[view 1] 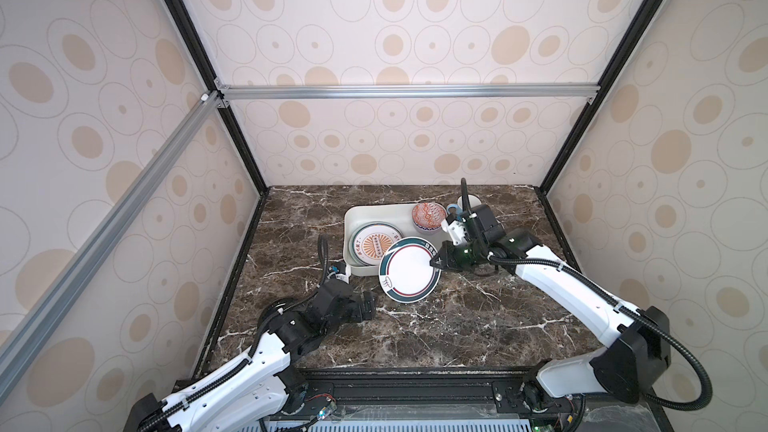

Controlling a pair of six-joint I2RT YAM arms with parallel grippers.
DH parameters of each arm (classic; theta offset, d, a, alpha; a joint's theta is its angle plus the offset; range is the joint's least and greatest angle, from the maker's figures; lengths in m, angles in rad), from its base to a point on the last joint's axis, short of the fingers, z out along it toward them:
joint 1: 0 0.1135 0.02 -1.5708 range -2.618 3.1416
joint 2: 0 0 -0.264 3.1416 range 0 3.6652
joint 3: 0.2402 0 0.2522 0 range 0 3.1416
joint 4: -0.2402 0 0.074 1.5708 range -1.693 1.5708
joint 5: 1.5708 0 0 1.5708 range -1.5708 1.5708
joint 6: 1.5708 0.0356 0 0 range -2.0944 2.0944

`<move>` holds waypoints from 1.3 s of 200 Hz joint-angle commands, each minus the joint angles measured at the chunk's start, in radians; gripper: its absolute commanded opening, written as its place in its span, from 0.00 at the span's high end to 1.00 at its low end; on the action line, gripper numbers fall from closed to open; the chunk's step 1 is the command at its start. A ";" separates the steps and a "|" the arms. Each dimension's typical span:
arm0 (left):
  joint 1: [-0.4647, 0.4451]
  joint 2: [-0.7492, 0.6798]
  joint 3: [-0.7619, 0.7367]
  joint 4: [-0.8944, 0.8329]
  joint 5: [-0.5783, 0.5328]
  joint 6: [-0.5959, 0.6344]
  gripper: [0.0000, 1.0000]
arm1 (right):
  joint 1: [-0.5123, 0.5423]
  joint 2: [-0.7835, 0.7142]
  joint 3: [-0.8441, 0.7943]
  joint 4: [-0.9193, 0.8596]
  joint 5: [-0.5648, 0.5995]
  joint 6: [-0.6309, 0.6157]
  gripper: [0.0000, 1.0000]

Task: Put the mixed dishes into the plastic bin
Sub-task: 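Lift the green-rimmed plate with the right gripper into the bin, then lower the green-rimmed plate onto the sunburst plate and release it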

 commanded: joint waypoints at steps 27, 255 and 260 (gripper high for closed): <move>0.135 -0.015 0.036 -0.068 0.056 0.078 0.01 | -0.040 0.265 0.214 -0.031 -0.056 -0.057 0.92; 0.459 0.225 0.150 -0.039 0.171 0.247 0.01 | -0.058 1.005 0.968 -0.186 -0.205 -0.067 0.67; 0.459 0.225 0.151 -0.038 0.170 0.249 0.01 | -0.057 1.005 0.968 -0.192 -0.196 -0.070 0.62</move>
